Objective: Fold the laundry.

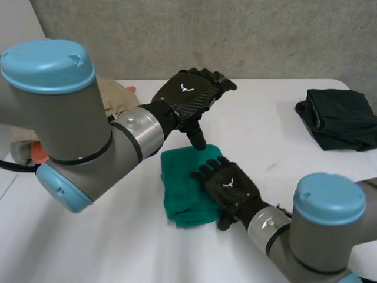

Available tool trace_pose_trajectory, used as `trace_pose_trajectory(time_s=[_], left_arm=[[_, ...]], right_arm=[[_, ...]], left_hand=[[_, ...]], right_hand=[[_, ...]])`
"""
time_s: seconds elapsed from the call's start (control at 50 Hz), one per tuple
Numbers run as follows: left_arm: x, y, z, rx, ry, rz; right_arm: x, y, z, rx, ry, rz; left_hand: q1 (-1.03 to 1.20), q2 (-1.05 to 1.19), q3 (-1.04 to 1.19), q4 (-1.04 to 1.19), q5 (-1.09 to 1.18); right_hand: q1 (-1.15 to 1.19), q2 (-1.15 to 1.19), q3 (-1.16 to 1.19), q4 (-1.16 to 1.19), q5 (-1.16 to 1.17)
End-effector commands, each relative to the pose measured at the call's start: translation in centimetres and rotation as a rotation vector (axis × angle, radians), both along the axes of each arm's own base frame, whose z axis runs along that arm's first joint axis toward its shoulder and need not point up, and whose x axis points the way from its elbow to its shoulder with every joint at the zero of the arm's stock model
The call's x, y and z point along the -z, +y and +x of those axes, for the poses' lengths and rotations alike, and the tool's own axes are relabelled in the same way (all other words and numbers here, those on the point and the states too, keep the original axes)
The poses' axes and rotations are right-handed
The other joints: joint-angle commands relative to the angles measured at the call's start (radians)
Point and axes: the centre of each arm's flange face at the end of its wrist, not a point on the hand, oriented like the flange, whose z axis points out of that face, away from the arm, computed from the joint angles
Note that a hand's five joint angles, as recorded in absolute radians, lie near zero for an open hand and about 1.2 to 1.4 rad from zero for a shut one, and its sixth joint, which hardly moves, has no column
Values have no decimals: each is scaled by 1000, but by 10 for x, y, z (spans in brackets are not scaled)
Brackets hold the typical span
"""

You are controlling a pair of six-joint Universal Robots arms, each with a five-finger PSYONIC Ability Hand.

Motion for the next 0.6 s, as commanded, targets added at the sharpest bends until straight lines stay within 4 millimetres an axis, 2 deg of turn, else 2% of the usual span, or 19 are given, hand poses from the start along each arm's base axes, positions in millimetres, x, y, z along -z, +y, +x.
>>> trace_pose_trajectory(time_s=[0.02,0.16,0.22,0.38,0.4,0.44,0.52,0.6], left_arm=[[9,3,-2,19,-20,35],[18,3,-2,19,-35,60],[18,3,-2,19,-35,60],[17,3,-2,17,-32,59],[17,3,-2,17,-33,57],[17,3,-2,17,-32,56],[14,3,-1,16,-29,50],[9,0,2,7,-21,39]], right_arm=[[21,-12,8,0,9,-42],[23,-25,15,-4,-5,-111],[26,-29,18,-5,-5,-122],[20,-41,26,-8,-31,-156],[20,-43,28,-13,-35,-161],[20,-45,30,-16,-39,-164],[13,-58,36,0,-63,-196],[-13,-74,45,8,-114,-267]], left_hand=[[-5,-15,-22,-13,-36],[-5,-15,-22,-13,-36],[-5,-15,-22,-13,-36],[-5,-15,-22,-13,-36],[-5,-15,-22,-13,-36],[-5,-15,-22,-13,-36],[-5,-15,-22,-13,-36],[-5,-15,-22,-13,-36]], right_hand=[[-36,-33,-28,-28,-49],[-36,-33,-28,-28,-49],[33,36,40,40,20],[701,705,709,709,689],[941,944,948,948,928],[1165,1168,1173,1173,1153],[1186,1189,1193,1193,1173],[1186,1189,1193,1193,1173]])
